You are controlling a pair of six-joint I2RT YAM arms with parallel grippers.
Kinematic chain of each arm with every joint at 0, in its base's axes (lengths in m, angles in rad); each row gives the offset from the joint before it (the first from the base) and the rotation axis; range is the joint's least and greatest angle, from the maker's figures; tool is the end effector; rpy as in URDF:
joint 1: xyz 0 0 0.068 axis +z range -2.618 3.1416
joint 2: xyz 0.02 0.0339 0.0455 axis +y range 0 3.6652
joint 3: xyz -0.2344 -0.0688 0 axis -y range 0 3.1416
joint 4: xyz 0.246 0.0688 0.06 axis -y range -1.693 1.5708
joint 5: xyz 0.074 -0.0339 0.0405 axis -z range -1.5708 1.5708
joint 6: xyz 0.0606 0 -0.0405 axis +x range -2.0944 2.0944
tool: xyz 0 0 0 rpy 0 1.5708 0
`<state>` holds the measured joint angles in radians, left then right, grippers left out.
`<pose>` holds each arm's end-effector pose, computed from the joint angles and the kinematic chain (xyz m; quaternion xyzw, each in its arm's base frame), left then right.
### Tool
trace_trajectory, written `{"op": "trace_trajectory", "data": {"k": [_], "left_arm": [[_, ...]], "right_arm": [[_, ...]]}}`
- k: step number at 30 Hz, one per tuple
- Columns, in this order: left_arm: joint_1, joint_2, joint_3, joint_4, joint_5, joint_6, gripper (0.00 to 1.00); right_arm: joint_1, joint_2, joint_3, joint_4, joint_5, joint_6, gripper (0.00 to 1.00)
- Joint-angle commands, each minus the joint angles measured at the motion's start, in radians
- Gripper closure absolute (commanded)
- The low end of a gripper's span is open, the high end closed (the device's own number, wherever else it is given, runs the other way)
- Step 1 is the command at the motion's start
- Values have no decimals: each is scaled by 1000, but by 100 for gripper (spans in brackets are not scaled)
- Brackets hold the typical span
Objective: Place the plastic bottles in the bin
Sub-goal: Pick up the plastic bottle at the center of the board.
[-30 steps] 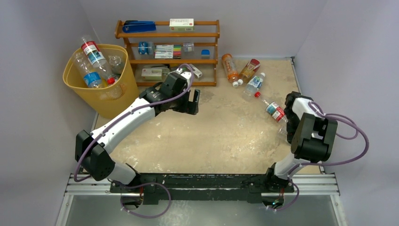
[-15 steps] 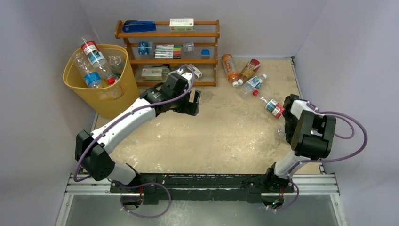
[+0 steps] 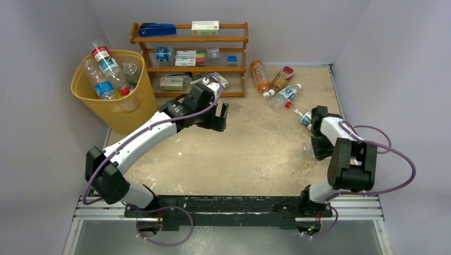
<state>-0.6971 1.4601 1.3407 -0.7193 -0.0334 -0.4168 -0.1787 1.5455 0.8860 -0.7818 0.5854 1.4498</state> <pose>0.2585 -0.2138 0.2766 0.1245 0.9253 -0.1759 0.3120 0.2512 -0.0794 0.1210 0.7076 0.6423 -0.1949 0.2208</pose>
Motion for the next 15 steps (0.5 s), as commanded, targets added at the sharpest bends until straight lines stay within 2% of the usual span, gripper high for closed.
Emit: {"op": "trace_trajectory", "data": {"k": [1, 3, 7, 11, 15], "left_arm": [[-7, -34, 19, 42, 4, -7, 9], [-7, -42, 16, 50, 19, -13, 9], [-6, -58, 3, 87, 65, -36, 8], [-7, -60, -12, 144, 125, -75, 8], [-6, -54, -24, 200, 161, -123, 8]], "right_arm": [[119, -87, 26, -105, -15, 42, 57], [171, -138, 40, -130, -27, 29, 58], [228, -267, 41, -68, -65, -125, 65], [245, -434, 19, 89, -161, -423, 70], [245, -603, 2, 238, -329, -659, 68]]}}
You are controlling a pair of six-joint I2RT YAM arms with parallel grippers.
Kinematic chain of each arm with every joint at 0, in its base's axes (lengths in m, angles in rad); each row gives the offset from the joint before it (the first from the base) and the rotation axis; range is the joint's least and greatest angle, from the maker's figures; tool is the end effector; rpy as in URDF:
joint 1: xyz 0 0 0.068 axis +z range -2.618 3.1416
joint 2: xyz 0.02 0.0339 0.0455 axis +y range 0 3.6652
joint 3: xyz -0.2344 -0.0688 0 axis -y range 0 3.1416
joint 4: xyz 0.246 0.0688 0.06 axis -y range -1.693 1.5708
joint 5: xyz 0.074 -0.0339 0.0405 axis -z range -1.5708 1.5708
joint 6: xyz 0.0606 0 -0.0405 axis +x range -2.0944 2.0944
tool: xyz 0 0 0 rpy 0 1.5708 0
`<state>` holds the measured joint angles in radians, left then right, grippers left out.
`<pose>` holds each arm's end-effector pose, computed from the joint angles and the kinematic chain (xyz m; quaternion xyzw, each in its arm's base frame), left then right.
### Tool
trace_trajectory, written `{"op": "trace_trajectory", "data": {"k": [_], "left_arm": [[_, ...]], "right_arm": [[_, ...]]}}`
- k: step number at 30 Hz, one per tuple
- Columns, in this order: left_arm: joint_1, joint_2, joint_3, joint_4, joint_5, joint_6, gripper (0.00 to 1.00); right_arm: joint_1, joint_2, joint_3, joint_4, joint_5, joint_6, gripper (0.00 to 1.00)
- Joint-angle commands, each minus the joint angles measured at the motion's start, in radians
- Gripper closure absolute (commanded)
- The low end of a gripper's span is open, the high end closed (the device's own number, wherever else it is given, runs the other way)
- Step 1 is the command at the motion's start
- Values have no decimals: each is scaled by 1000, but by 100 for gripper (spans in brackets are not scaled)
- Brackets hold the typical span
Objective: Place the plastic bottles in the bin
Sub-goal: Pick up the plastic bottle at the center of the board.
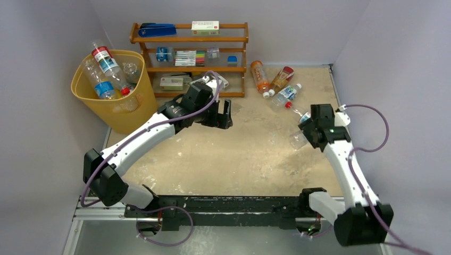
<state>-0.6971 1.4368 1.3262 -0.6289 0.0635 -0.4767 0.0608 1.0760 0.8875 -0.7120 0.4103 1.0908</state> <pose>0.2576 -0.2207 0.2877 0.1133 0.9074 -0.2477 0.3200 0.2431 -0.0094 0.2311 0.5137 0.7716 0.0140 0.3748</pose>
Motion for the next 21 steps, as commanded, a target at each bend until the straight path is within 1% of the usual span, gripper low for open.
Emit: {"op": "trace_trajectory", "data": {"k": [1, 5, 6, 7, 13, 17, 19, 21], "left_arm": [[-7, -28, -10, 121, 73, -75, 8], [-6, -27, -10, 177, 118, -132, 8], [-7, -28, -10, 192, 128, -149, 8], [-7, -30, -11, 206, 135, -165, 8], [-5, -51, -19, 305, 164, -274, 8], [9, -62, -31, 361, 169, -349, 8], [25, -69, -52, 411, 187, -398, 8], [38, -71, -75, 473, 207, -454, 8]], "right_arm": [[5, -171, -2, 207, -205, -350, 67], [6, -252, 4, 292, -371, -450, 63], [6, -251, 9, 303, -409, -474, 63], [5, -243, 6, 335, -495, -508, 64], [9, -189, -35, 486, -847, -650, 67], [21, -191, -34, 520, -995, -729, 68], [34, -195, -23, 524, -1047, -767, 68], [53, -197, -9, 516, -1064, -785, 68]]}}
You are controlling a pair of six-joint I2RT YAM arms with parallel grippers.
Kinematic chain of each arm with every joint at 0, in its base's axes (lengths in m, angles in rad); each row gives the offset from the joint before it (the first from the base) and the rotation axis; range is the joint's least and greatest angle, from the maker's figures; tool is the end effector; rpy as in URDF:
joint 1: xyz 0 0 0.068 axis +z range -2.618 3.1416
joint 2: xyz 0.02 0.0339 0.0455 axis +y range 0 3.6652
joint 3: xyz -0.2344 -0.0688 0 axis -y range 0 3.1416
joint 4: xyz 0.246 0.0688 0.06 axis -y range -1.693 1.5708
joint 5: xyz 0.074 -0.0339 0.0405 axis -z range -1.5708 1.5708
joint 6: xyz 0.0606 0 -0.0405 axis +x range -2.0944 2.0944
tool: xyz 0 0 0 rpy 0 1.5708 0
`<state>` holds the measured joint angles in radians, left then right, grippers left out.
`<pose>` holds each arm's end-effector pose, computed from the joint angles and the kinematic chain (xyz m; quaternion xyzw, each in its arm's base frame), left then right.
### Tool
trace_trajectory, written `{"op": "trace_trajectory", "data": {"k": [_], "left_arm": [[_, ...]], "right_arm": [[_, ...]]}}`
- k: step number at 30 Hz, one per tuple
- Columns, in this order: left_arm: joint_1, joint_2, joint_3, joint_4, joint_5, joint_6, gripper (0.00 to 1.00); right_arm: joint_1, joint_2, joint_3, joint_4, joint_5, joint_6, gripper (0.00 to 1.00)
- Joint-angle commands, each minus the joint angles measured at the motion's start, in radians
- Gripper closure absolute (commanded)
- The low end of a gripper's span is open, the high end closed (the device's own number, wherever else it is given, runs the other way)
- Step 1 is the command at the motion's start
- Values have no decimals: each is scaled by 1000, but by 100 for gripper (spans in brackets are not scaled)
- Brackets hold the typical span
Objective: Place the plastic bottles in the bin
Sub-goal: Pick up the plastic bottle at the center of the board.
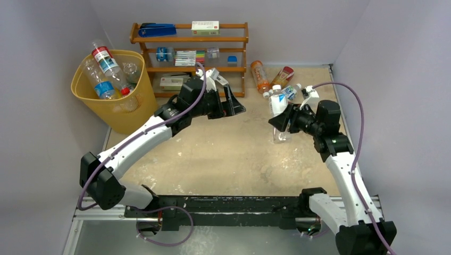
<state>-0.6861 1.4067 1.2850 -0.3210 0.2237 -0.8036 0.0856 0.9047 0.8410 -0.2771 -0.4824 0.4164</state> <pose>0.2649 -0.2343 0.3174 0.0103 0.8419 -0.4295 0.3266 0.2415 0.0489 0.2993 -0.0053 0.8050 0.3281 0.4942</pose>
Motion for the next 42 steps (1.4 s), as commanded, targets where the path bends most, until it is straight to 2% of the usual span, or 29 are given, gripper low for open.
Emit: {"op": "trace_trajectory", "data": {"k": [1, 5, 18, 39, 40, 42], "left_arm": [[29, -39, -40, 189, 57, -143, 8], [28, -27, -47, 250, 76, -184, 8], [28, -28, -96, 373, 86, -276, 8], [23, -22, -106, 323, 2, -240, 8], [23, -22, -102, 309, -5, -232, 9], [23, -24, -91, 273, -17, -213, 20]], "right_arm": [[40, -24, 43, 78, -172, -117, 67], [104, 9, 68, 68, -160, -124, 67], [307, 110, 135, 117, 80, -62, 69], [537, 257, 234, 171, 254, -2, 71], [538, 257, 236, 168, 263, 0, 71], [540, 258, 237, 163, 275, 1, 71]]}}
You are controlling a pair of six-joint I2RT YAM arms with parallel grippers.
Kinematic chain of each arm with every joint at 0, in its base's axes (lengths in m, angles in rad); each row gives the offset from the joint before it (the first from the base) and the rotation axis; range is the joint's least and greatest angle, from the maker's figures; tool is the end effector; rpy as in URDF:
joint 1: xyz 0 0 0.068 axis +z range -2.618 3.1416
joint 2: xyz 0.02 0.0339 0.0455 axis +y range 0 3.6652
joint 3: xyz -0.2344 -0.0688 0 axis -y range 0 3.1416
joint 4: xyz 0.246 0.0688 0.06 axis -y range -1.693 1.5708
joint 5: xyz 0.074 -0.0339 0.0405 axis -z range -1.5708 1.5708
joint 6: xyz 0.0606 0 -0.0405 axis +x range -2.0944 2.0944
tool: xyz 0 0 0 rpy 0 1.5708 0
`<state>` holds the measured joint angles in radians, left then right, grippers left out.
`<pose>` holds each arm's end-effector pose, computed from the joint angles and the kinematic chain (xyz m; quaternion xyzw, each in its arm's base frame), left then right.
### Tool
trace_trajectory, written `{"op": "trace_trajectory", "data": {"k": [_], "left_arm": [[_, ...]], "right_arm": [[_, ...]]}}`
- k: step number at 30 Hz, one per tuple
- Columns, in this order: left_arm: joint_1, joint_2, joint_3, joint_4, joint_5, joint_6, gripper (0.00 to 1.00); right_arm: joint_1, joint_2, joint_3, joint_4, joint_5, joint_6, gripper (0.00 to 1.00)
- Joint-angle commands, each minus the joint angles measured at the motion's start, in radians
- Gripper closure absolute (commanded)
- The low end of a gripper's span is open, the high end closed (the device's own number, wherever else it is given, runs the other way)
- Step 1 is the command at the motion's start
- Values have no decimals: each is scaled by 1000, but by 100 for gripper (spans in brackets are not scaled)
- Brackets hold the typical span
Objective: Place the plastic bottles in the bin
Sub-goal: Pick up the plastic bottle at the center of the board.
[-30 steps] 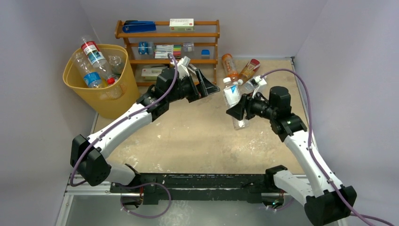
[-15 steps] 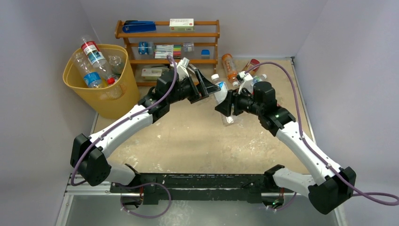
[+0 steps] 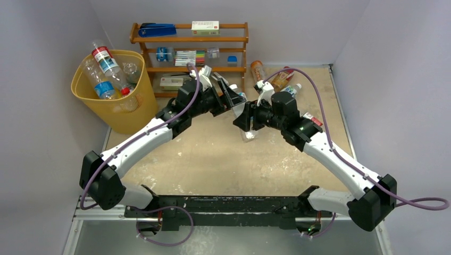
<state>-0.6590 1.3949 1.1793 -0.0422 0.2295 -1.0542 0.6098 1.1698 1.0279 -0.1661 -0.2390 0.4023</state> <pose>0.2768 -0.2318 0.3164 -0.0860 0.7853 -0.5176 0.3286 0.2436 0.1877 0.3136 -0.1530 0.7898 0.3683 0.4660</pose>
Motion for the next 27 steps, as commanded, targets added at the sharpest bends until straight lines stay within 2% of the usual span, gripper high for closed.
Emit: {"op": "trace_trajectory", "data": {"k": [1, 5, 8, 10, 12, 14, 19, 20, 27], "left_arm": [[-5, -11, 20, -20, -28, 49, 27], [-4, 4, 38, -62, -33, 75, 54], [-5, 12, 54, -86, -49, 96, 65], [-4, 12, 80, -124, -72, 123, 67], [-1, 19, 127, -179, -102, 164, 67], [9, 30, 179, -227, -114, 202, 67], [93, 68, 300, -318, -110, 273, 68], [119, 71, 321, -331, -103, 284, 68], [288, 118, 559, -503, -124, 407, 68]], "right_arm": [[16, -9, 52, 52, 31, 16, 71], [17, -11, 56, 56, 26, 23, 71], [19, -13, 63, 53, 14, 28, 68], [20, -14, 75, 37, -2, 33, 62], [21, -22, 82, 17, -20, 35, 48], [22, -44, 82, -4, -26, 40, 46], [22, -105, 88, -61, -37, 54, 6], [22, -120, 86, -68, -38, 57, 1], [22, -195, 59, -128, -15, 64, 0]]}}
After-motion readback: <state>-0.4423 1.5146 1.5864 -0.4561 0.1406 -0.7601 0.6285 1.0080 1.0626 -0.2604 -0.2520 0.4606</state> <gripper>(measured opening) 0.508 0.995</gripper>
